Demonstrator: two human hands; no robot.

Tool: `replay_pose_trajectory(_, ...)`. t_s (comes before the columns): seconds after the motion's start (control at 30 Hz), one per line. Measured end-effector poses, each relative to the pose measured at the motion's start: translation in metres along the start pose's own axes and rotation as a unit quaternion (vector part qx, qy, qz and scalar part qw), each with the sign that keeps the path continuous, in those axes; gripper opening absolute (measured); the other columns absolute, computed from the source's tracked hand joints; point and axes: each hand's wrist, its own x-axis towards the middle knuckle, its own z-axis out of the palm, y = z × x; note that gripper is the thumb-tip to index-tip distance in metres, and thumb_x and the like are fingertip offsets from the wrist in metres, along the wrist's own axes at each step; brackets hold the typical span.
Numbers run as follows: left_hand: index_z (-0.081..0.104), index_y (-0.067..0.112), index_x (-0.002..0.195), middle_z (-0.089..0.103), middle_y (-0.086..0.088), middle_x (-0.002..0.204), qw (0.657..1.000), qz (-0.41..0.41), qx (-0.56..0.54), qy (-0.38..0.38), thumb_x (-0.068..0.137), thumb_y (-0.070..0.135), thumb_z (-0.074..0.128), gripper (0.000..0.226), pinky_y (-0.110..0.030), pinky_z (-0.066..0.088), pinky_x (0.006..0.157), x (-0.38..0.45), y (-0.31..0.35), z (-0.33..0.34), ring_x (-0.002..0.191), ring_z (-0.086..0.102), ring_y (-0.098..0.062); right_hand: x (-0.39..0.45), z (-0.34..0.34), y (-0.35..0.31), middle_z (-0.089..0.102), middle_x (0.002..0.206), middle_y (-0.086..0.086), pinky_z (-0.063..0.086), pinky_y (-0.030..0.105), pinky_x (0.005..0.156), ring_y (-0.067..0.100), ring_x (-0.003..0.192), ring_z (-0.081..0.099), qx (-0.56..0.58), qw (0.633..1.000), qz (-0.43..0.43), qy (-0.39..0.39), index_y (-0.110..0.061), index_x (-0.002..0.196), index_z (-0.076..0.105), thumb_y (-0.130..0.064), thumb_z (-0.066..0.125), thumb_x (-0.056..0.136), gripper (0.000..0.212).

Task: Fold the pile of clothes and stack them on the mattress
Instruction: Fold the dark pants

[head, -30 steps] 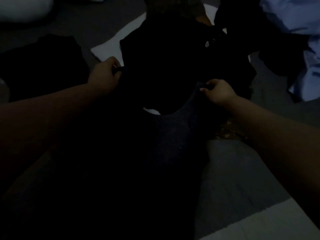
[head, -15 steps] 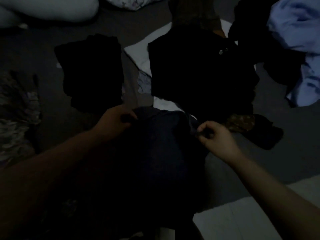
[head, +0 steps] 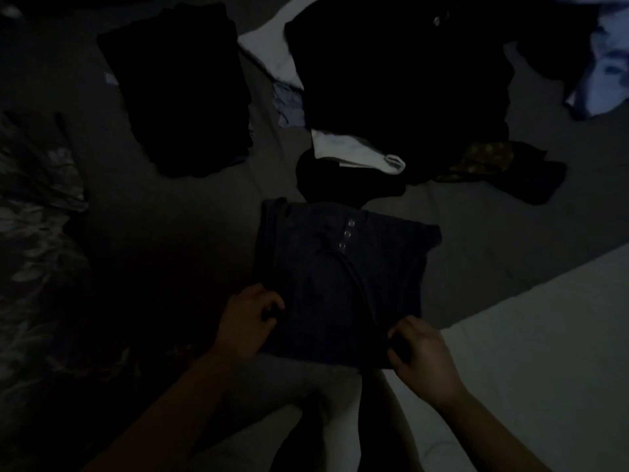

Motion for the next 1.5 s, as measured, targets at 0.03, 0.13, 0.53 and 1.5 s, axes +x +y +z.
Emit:
replay_pose_trajectory(0.03,0.052,0.033,0.086,0.053,0.003,0.08,1.0,0.005,0.012,-0.012,0.06,-0.007,0.07,0.051,-0.033,0.045,0.075,-0.007,-0.004,0.006,0.078,0.057,-0.02,-0.005,0.006,0.0,0.059,0.077,-0.002,0.049,0.032,0.058,0.018,0.069,0.057,-0.002,1.0,0.011,-0.005,-0.013,0.076,0.062,-0.013,0.063,0.064,0.011)
replay_pose_trajectory(0.13,0.045,0.034,0.091,0.052,0.005,0.079,0.998,0.009,0.044,-0.048,0.059,-0.004,0.069,0.055,-0.035,0.043,0.073,-0.024,-0.016,0.018,0.078,0.058,-0.022,-0.012,0.016,0.0,0.057,0.073,0.0,0.042,0.028,0.055,0.019,0.065,0.056,-0.026,0.999,0.027,-0.018,-0.012,0.069,0.06,-0.009,0.065,0.061,0.01)
replay_pose_trajectory(0.53,0.06,0.023,0.104,0.054,0.002,0.114,0.939,-0.021,0.242,-0.245,0.084,0.023,0.056,0.02,-0.026,0.031,0.089,-0.01,-0.014,0.015,0.109,0.052,-0.015,-0.018,0.013,0.013,0.055,0.067,0.0,0.031,0.025,0.053,0.023,0.057,0.057,-0.206,0.973,0.039,-0.096,-0.018,0.069,0.065,-0.01,0.081,0.033,0.041)
replay_pose_trajectory(1.5,0.036,0.021,0.142,0.039,-0.006,0.145,0.478,-0.553,-0.677,-0.089,0.064,0.036,0.084,0.093,-0.037,0.048,0.083,-0.019,0.138,0.168,0.126,0.042,-0.025,0.146,-0.05,0.081,0.062,0.12,0.01,0.053,0.034,0.085,0.025,0.102,0.062,0.32,0.868,0.38,0.016,-0.006,0.123,0.058,-0.028,0.071,0.083,0.048)
